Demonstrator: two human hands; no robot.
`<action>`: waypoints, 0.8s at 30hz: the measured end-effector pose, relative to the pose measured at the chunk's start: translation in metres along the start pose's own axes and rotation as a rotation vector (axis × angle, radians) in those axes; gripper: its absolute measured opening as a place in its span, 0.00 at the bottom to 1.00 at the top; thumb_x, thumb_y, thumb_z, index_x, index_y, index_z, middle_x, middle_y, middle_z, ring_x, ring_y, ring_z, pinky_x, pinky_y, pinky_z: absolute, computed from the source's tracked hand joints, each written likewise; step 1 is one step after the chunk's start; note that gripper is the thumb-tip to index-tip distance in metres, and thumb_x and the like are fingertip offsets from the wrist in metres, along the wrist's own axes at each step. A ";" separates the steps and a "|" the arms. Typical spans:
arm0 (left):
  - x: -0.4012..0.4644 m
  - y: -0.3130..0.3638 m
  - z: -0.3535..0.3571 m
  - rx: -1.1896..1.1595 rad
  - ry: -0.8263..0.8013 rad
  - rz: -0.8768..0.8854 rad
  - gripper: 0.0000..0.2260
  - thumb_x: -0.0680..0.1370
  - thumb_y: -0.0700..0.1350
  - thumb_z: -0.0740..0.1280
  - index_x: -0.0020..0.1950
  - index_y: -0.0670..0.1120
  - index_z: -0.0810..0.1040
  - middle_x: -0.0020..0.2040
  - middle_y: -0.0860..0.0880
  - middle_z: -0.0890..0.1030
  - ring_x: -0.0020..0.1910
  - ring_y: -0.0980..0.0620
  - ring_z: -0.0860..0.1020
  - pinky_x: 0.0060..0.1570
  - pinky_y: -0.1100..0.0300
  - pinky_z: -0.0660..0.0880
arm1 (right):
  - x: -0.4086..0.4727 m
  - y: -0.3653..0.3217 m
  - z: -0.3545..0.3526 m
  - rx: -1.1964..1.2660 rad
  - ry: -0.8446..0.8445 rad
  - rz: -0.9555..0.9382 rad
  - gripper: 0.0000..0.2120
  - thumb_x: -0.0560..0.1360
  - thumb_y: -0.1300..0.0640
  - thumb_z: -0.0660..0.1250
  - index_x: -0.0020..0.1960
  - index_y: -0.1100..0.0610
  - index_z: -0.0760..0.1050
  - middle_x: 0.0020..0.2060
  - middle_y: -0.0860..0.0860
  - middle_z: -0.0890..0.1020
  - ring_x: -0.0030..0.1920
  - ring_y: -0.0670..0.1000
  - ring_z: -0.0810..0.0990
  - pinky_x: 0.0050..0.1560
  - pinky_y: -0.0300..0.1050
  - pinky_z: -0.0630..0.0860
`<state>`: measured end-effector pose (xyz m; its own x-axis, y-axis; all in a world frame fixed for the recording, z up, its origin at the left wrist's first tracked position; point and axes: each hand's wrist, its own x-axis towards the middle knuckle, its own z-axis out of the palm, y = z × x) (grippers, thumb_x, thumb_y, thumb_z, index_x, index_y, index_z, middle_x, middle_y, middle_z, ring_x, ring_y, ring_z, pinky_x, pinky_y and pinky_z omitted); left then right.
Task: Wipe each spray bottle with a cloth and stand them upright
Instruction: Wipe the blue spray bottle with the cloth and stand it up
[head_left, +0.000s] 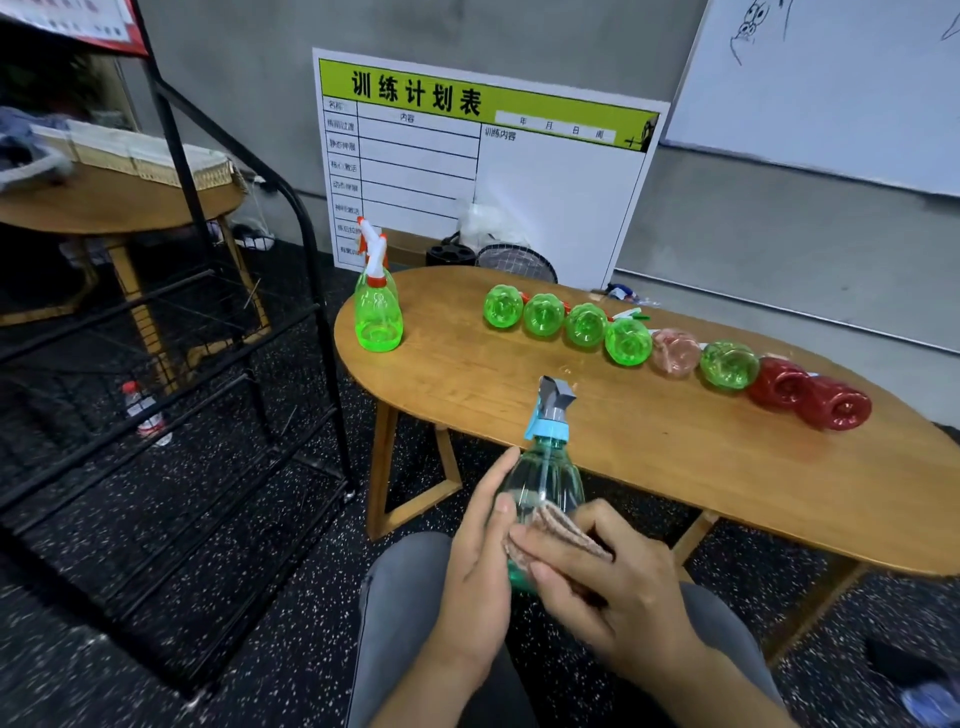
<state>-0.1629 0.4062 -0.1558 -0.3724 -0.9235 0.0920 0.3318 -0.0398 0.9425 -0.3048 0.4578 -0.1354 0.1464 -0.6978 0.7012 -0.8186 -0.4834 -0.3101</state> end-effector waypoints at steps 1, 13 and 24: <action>0.000 0.000 0.000 -0.005 0.004 -0.002 0.21 0.82 0.56 0.58 0.76 0.61 0.74 0.67 0.50 0.84 0.66 0.50 0.82 0.64 0.56 0.78 | -0.002 0.001 -0.002 -0.009 -0.020 -0.031 0.13 0.82 0.48 0.67 0.66 0.44 0.82 0.46 0.47 0.77 0.38 0.42 0.76 0.33 0.35 0.74; -0.005 0.002 0.004 0.033 -0.021 0.026 0.22 0.83 0.61 0.63 0.77 0.61 0.72 0.73 0.54 0.79 0.73 0.51 0.77 0.72 0.47 0.75 | 0.031 0.016 0.000 0.325 0.198 0.409 0.13 0.80 0.48 0.66 0.62 0.48 0.85 0.44 0.48 0.77 0.42 0.47 0.77 0.42 0.34 0.72; -0.001 -0.002 0.002 -0.063 -0.059 -0.060 0.20 0.83 0.54 0.60 0.74 0.67 0.73 0.70 0.51 0.81 0.70 0.48 0.80 0.72 0.38 0.73 | 0.034 0.010 -0.004 0.443 0.303 0.531 0.12 0.80 0.55 0.67 0.59 0.49 0.86 0.44 0.50 0.78 0.45 0.48 0.79 0.48 0.37 0.76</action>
<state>-0.1646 0.4082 -0.1576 -0.4431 -0.8947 0.0567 0.3607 -0.1200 0.9250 -0.3100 0.4310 -0.1123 -0.4170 -0.7512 0.5117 -0.4275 -0.3348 -0.8398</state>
